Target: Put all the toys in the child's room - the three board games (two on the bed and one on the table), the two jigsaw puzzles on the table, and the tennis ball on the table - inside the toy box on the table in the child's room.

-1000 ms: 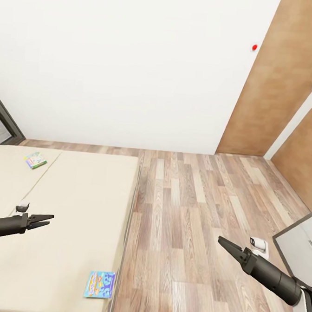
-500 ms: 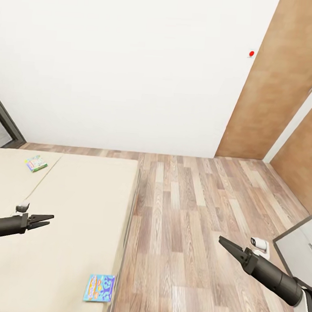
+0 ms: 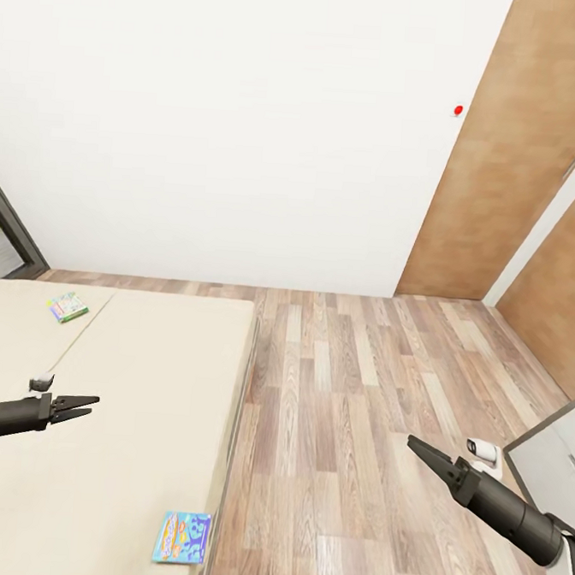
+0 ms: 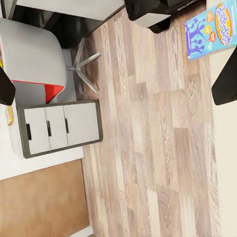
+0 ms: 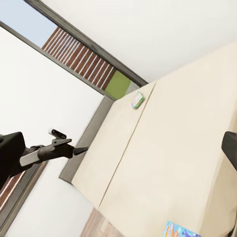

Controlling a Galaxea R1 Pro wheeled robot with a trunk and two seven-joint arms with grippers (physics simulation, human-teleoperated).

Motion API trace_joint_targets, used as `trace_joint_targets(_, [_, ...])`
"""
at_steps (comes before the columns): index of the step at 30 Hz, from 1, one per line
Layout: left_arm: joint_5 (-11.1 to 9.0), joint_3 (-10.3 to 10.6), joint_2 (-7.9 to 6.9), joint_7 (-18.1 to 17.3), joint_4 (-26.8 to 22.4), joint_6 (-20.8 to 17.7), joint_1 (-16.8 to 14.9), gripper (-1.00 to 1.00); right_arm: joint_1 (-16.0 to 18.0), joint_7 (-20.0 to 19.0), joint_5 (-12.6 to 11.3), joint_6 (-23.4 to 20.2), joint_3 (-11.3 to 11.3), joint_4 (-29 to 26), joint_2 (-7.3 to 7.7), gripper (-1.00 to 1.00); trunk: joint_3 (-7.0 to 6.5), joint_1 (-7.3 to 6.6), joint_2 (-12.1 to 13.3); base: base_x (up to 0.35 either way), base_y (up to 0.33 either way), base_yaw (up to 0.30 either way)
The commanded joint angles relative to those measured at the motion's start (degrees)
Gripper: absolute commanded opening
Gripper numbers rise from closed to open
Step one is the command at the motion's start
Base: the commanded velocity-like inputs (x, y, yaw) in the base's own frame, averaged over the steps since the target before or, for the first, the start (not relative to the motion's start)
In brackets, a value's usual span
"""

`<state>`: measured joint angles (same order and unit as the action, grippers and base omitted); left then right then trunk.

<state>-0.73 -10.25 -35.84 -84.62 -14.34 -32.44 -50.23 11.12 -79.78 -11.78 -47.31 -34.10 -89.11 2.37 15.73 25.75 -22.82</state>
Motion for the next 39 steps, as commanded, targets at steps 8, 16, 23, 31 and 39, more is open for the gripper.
trace_joint_targets(8, [-0.07,0.05,-0.01,-0.27,0.01,-0.60,-0.04,1.00,0.04,-0.11,-0.08,-0.46,-0.23,-0.01,-0.08,1.00,-0.65,0.03,-0.10,0.000,0.000,0.000])
trace_joint_targets(16, [-0.06,0.00,0.05,-0.28,0.01,-0.60,-0.04,1.00,0.04,-0.08,0.06,-0.43,-0.26,-0.01,-0.11,1.00,-1.41,0.03,-0.10,0.000,0.000,0.000])
trace_joint_targets(23, [-0.06,0.03,0.07,-0.25,0.01,-0.60,-0.04,1.00,0.04,0.16,0.59,-0.42,-0.19,-0.01,-0.23,1.00,-2.07,0.03,-0.10,0.000,0.000,0.000])
trace_joint_targets(31, [-0.06,0.05,0.07,-0.22,0.01,-0.72,-0.04,1.00,0.04,0.14,0.69,-0.41,-0.18,-0.01,-0.26,1.00,-2.83,0.03,-0.10,0.000,0.000,0.000])
trace_joint_targets(39, [0.00,0.05,0.10,-0.20,0.01,-0.77,-0.04,1.00,0.04,-0.08,0.31,-0.41,-0.33,-0.01,0.05,1.00,-3.58,0.03,-0.10,0.000,0.000,0.000])
